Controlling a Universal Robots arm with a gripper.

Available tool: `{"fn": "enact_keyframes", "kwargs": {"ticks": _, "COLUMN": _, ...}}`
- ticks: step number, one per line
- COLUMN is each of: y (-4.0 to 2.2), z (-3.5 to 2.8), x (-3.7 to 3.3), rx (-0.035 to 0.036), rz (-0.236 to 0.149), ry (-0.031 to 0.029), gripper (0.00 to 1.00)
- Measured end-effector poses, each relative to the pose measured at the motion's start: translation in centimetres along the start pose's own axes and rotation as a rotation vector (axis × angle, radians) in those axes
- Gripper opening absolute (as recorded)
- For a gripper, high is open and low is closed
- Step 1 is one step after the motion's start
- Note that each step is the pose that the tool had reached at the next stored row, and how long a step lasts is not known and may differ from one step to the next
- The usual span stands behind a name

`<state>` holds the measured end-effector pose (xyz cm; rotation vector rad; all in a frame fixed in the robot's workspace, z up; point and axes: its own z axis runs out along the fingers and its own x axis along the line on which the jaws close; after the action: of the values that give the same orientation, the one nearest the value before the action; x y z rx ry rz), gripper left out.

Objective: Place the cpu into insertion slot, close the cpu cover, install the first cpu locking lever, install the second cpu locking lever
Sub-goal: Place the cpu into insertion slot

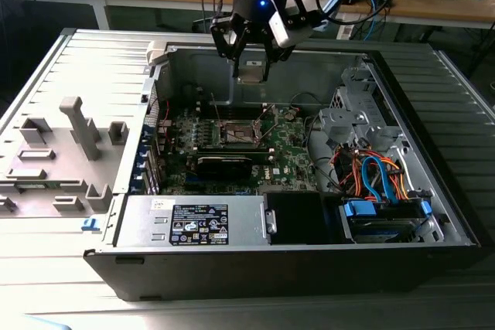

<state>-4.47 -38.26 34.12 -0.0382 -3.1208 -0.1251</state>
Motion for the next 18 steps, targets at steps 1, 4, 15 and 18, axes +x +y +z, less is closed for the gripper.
{"fn": "enact_keyframes", "kwargs": {"ticks": 1, "y": 0.0, "z": 0.02, "x": 0.02, "rx": 0.0048, "rz": 0.0, "ry": -0.0001, "gripper": 0.55}}
{"fn": "enact_keyframes", "kwargs": {"ticks": 4, "y": 0.0, "z": 0.06, "x": 0.07, "rx": 0.0211, "rz": -0.001, "ry": -0.0005, "gripper": 0.55}}
{"fn": "enact_keyframes", "kwargs": {"ticks": 15, "y": -0.05, "z": 0.7, "x": 0.14, "rx": 0.0613, "rz": -0.003, "ry": -0.0013, "gripper": 0.55}}
{"fn": "enact_keyframes", "kwargs": {"ticks": 18, "y": -0.06, "z": 0.77, "x": 0.15, "rx": 0.0614, "rz": -0.003, "ry": -0.0013, "gripper": 0.55}}
